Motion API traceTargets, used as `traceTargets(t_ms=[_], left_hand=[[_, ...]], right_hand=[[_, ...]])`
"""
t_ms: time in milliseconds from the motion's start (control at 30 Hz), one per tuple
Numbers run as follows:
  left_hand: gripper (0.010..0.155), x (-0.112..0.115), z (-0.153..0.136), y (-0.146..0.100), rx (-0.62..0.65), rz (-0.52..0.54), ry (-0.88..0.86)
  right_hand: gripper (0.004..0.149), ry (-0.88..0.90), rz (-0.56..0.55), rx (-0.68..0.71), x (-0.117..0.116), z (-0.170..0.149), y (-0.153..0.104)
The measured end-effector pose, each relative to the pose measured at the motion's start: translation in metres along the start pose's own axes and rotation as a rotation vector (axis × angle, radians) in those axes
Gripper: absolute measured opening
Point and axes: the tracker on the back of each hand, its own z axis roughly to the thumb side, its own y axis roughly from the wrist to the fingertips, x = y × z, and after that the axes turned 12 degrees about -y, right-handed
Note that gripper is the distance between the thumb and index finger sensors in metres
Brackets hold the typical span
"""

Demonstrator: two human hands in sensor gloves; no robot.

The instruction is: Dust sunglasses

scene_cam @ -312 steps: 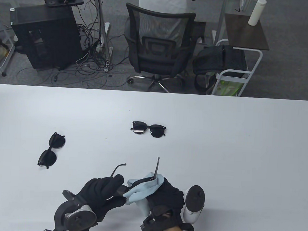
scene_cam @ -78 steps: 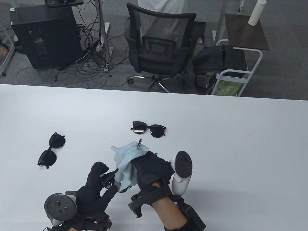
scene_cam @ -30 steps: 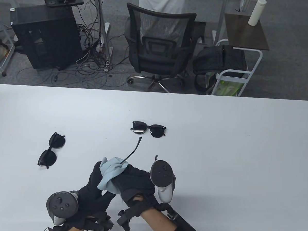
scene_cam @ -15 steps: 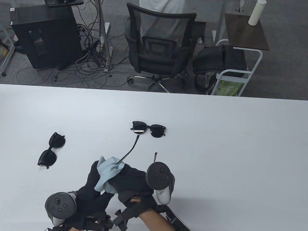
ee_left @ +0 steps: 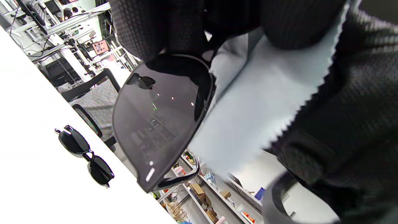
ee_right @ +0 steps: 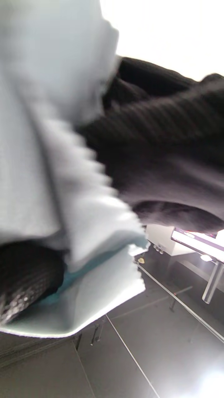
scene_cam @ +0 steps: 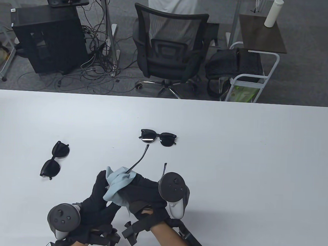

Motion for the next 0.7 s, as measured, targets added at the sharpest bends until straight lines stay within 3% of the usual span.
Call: traceTargets(t_ms=[233,333,500,700], left_hand=[[0.090,-0.026,-0.007,0.003,-0.075,0.141,-0.084],[0.090,-0.034,-0.013,0.003,-0.130,0.191,-0.149],[0.090,-0.030,-0.012,0.004,-0.116,0.175,-0.103],[0.089,-0.014,-0.013,0.004,-0.108,0.097,-0.018]], right_hand=[[0.043,-0.155,-0.189,-0.052,0.074,-0.004,-0.026],[0.043,-0.420,-0.287,-0.104,0.109,-0.006,-0.042],[0.041,-0.970,-0.202,-0.277,0.142,-0.030,-0.047],[0.042,-1.351,0.147,-0.545,0.117,-0.122,-0.017]])
